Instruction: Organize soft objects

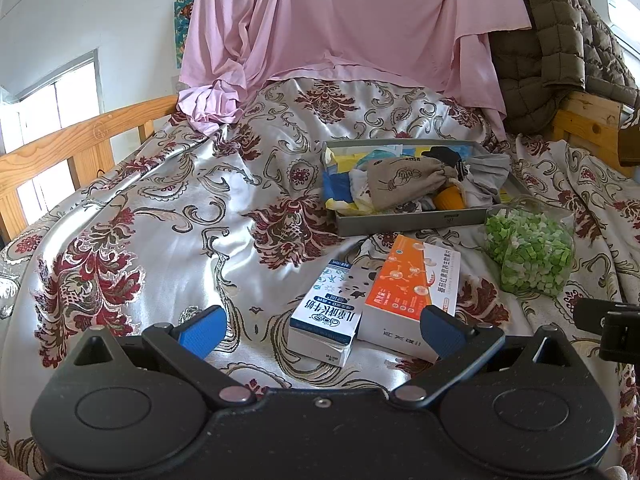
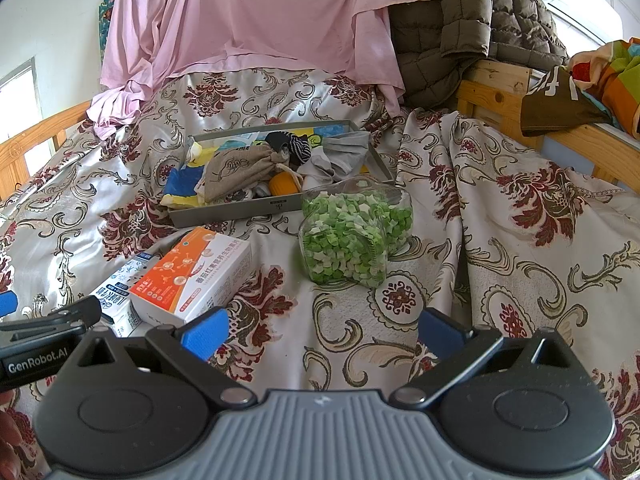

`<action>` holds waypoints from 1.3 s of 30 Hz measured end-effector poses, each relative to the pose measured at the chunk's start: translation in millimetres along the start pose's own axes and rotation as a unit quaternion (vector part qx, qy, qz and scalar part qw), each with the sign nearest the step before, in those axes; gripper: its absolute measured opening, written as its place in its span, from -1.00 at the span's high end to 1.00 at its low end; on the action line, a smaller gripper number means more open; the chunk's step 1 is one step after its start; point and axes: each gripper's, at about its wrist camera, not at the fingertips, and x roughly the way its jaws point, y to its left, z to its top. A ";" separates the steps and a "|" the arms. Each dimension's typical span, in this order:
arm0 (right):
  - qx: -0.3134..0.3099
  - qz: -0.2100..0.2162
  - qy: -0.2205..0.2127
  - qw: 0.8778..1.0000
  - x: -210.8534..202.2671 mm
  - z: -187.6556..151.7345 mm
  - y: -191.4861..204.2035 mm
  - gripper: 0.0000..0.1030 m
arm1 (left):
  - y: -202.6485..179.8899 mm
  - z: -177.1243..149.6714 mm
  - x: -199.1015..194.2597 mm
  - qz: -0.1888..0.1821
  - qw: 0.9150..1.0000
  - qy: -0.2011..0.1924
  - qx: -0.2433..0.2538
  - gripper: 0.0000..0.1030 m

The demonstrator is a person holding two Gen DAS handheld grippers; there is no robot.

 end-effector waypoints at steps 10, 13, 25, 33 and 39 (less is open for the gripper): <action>0.000 0.000 0.000 1.000 0.1 0.0 0.5 -1.00 | 2.3 0.8 0.1 0.001 1.000 0.000 0.000 -0.99; 0.001 0.000 0.000 1.000 0.2 0.0 0.5 -1.00 | 2.1 0.8 0.1 0.001 1.000 0.000 0.000 -0.99; 0.000 0.000 0.000 1.000 0.3 -0.1 0.7 -1.00 | 0.3 0.1 0.1 0.001 1.000 0.000 0.000 -0.99; 0.000 0.000 0.000 1.000 0.4 -0.2 0.9 -1.00 | 0.9 0.3 0.1 0.001 1.000 -0.001 0.000 -0.99; 0.000 -0.001 0.000 1.000 0.6 -0.3 0.8 -1.00 | 1.7 0.5 0.1 0.001 1.000 -0.001 0.000 -0.99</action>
